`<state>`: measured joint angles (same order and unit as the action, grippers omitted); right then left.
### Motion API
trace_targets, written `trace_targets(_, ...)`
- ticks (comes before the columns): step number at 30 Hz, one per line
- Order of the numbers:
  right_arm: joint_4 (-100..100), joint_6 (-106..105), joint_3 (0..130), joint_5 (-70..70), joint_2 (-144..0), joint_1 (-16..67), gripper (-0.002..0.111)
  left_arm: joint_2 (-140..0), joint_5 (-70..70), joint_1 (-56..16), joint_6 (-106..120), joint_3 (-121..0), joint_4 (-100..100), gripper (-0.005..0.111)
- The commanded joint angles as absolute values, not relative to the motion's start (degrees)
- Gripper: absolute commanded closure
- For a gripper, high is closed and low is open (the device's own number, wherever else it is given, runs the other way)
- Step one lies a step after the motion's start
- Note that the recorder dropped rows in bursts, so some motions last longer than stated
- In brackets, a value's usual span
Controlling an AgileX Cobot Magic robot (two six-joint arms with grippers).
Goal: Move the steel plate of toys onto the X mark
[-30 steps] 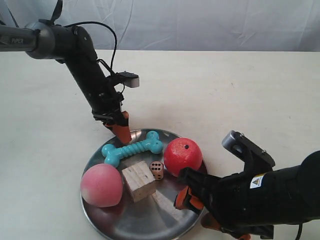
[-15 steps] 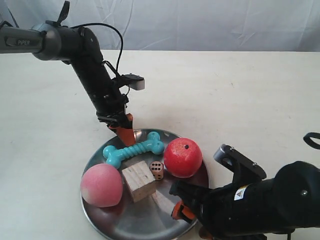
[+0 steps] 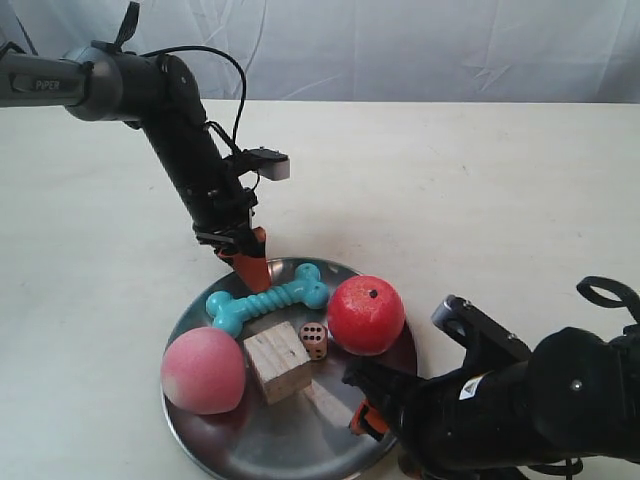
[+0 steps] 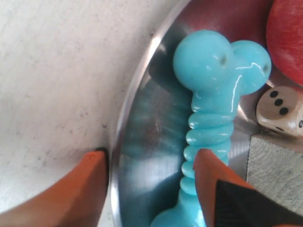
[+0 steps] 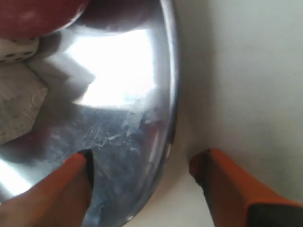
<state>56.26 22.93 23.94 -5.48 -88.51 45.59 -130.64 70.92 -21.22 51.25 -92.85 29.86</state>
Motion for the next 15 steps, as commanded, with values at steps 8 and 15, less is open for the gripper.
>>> trace_targets(8,58.4,22.8,23.8,-0.4,-89.7,45.8,0.045,-132.7,70.0,-21.8,51.4,-92.3,28.6,0.053)
trace_targets(15,59.0,23.0,23.8,2.5,-90.2,45.8,0.045,-132.7,70.0,-21.8,51.4,-92.3,28.7,0.053)
